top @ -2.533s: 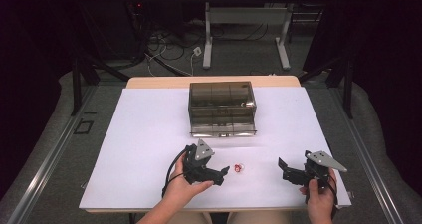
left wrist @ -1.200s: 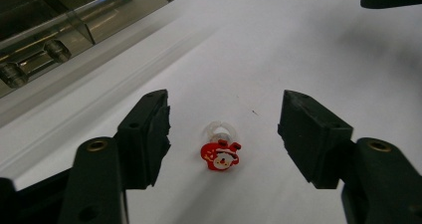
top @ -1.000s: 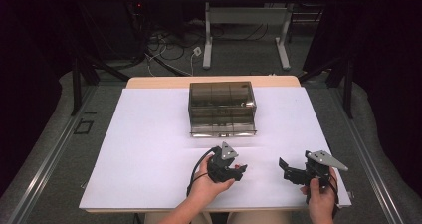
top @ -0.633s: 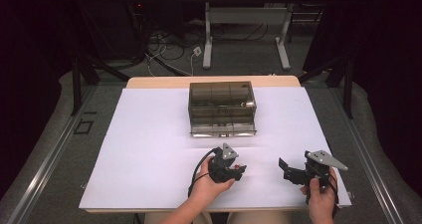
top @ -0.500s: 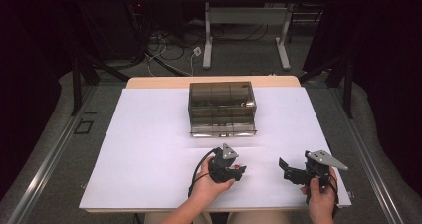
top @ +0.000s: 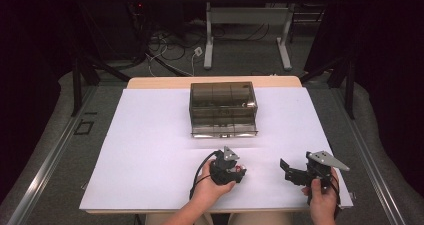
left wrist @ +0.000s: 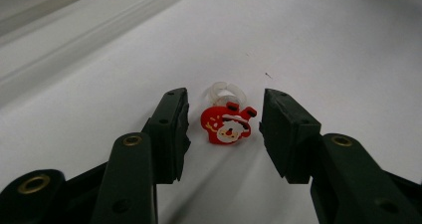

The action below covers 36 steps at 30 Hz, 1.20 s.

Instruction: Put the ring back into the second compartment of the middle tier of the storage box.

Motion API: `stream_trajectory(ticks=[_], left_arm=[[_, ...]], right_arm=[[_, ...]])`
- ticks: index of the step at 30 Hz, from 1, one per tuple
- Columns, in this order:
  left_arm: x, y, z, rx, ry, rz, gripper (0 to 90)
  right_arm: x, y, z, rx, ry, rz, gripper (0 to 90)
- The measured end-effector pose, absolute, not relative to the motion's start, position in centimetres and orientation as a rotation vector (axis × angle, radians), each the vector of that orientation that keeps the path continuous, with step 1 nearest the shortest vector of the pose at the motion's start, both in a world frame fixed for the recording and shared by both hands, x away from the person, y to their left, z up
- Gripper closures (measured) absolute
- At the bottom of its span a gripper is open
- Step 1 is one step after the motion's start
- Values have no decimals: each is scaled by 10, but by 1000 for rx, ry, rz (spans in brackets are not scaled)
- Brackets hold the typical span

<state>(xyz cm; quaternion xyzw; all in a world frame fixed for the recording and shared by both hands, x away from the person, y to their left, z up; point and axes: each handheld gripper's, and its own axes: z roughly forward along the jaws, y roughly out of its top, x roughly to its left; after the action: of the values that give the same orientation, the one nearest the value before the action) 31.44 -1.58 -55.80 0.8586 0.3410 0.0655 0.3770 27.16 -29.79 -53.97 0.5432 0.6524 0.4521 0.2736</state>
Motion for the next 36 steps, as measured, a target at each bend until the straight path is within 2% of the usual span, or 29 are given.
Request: stream_trajectory(ticks=[20, 36], left_arm=[[314, -16, -557, 2211, 870, 156, 658], [315, -15, -557, 2208, 865, 153, 672]], right_arm=[[273, -298, -541, 1452, 1761, 1221, 0], [272, -300, -540, 1461, 1761, 1212, 0]])
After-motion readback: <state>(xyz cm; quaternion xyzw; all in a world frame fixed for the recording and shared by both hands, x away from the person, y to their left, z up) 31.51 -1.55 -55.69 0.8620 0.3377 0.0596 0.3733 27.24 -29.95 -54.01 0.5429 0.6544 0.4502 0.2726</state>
